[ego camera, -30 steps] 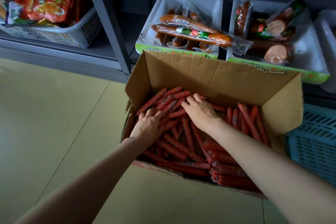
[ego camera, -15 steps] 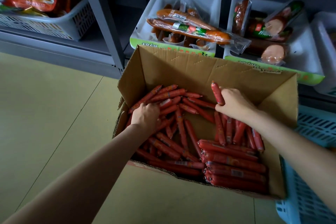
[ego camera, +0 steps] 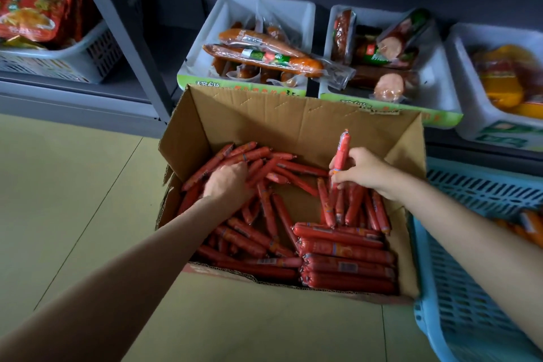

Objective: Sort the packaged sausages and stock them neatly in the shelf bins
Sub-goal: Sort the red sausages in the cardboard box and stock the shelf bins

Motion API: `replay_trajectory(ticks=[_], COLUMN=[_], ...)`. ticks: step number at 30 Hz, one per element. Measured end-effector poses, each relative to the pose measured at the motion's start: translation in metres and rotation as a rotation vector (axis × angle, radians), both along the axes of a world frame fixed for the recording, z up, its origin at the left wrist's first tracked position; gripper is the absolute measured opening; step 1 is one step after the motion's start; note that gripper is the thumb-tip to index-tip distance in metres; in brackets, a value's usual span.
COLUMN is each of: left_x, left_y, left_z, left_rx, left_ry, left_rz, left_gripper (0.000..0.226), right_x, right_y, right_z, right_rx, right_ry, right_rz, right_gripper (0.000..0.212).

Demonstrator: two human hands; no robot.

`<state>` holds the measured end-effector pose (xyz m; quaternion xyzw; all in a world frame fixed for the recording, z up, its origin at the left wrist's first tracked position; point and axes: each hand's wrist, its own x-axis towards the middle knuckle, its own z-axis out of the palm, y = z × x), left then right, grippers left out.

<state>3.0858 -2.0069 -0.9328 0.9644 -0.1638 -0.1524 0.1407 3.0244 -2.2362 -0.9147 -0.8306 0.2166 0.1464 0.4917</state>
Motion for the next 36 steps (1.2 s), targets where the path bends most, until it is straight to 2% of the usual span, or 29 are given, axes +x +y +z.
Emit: replay_trajectory(ticks=[3, 5, 7, 10, 11, 13, 15, 17, 19, 22, 25, 27, 31, 33, 36], left_x=[-0.009, -0.017, -0.024, -0.030, -0.030, -0.029, -0.030, -0.035, -0.043, -0.044, -0.043, -0.044, -0.044, -0.040, -0.027], left_y=[-0.043, -0.068, -0.088, -0.103, -0.106, -0.111, -0.109, -0.105, -0.103, -0.099, -0.094, -0.090, -0.080, -0.070, -0.045], left_z=[0.002, 0.001, 0.001, 0.004, 0.004, 0.002, -0.003, -0.009, -0.019, -0.032, -0.038, -0.039, -0.041, -0.034, -0.028], left_rx=[-0.368, -0.583, -0.753, -0.923, -0.914, -0.752, -0.447, -0.171, -0.050, -0.062, -0.086, -0.107, -0.128, -0.153, -0.159], left_ry=[0.233, 0.387, 0.539, 0.831, 0.858, 0.754, 0.540, 0.446, 0.455, 0.465, 0.481, 0.473, 0.362, 0.211, -0.026], left_rz=[0.106, 0.180, 0.240, 0.280, 0.268, 0.169, -0.065, -0.302, -0.410, -0.402, -0.409, -0.417, -0.403, -0.396, -0.401], left_gripper=[0.031, 0.028, 0.023, 0.017, 0.019, 0.023, 0.027, 0.033, 0.037, 0.043, 0.043, 0.042, 0.032, 0.031, 0.039], right_x=[-0.008, -0.012, -0.016, -0.020, -0.019, -0.017, -0.018, -0.020, -0.022, -0.025, -0.027, -0.030, -0.034, -0.031, -0.019], right_y=[-0.002, -0.004, -0.007, -0.018, -0.024, -0.032, -0.029, -0.022, -0.020, -0.026, -0.023, -0.020, -0.019, -0.015, 0.001], right_z=[0.000, -0.002, -0.007, -0.013, -0.015, -0.019, -0.024, -0.030, -0.035, -0.041, -0.040, -0.035, -0.023, -0.023, -0.026], right_rx=[0.317, 0.404, 0.322, 0.090, 0.009, -0.358, -0.707, -0.830, -0.811, -0.863, -0.928, -1.011, -1.187, -1.124, -0.845], right_ry=[0.044, 0.080, 0.112, 0.098, 0.099, 0.176, 0.248, 0.213, 0.151, 0.133, 0.046, 0.066, 0.056, -0.010, -0.156], right_rz=[-0.083, -0.102, -0.085, -0.112, -0.136, -0.065, 0.074, 0.172, 0.250, 0.347, 0.280, 0.267, 0.380, 0.393, 0.350], right_gripper=[0.021, 0.024, 0.037, 0.031, 0.031, 0.042, 0.046, 0.043, 0.041, 0.031, 0.040, 0.038, 0.028, 0.028, 0.026])
